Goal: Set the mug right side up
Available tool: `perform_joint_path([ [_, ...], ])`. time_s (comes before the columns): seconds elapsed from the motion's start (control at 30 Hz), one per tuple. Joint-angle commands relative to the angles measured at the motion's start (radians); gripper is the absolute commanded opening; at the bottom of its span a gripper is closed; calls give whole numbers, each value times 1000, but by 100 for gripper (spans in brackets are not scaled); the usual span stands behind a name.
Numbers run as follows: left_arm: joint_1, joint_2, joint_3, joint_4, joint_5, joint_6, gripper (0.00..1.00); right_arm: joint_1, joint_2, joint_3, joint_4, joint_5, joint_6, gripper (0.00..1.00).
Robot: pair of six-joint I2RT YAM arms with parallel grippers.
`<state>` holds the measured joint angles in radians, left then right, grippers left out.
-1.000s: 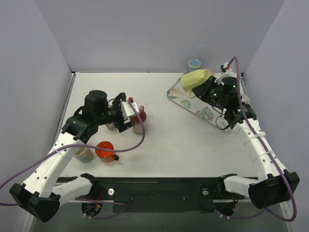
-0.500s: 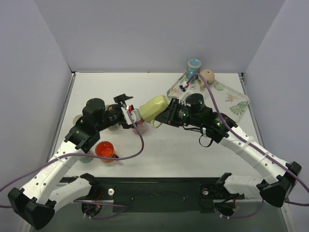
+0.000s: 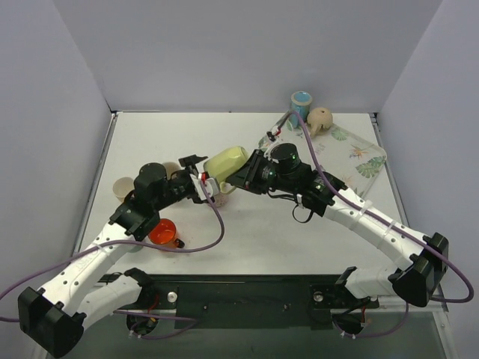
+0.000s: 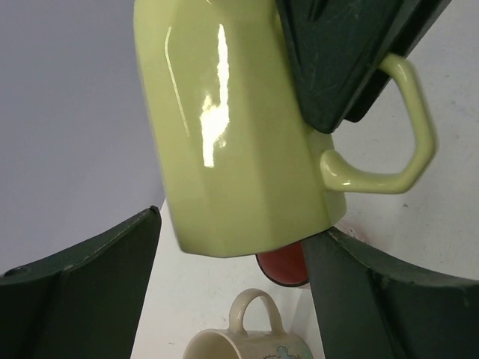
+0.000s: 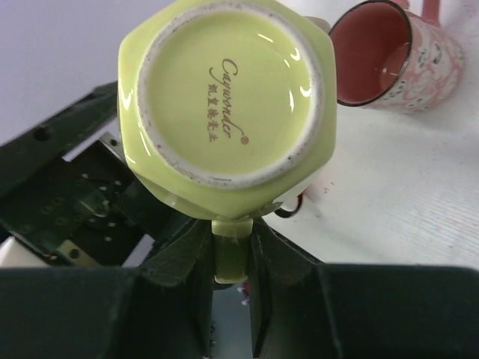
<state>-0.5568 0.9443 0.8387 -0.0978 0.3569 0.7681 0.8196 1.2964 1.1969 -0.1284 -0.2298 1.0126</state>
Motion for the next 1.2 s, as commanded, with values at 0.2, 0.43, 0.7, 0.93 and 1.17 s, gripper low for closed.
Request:
perform_joint_path([
  [0.2,-20,-32,-188,607,-163,-121,65,26,4,-49,300,-72,176,0],
  [0.43,-23,-45,-308,837,-191,-98,63,29,14,-34,259,-75,146,0],
  [0.7,-22,-21,-337,963,-170,-127,66,35,29,-28,247,-78,133,0],
  [0.93,-25,-7,-372,1047,-141,-116,70,49,76,-16,259,-94,135,0],
  [1.17,-26,4,-377,1063,-113,-78,68,82,122,15,271,-108,138,0],
])
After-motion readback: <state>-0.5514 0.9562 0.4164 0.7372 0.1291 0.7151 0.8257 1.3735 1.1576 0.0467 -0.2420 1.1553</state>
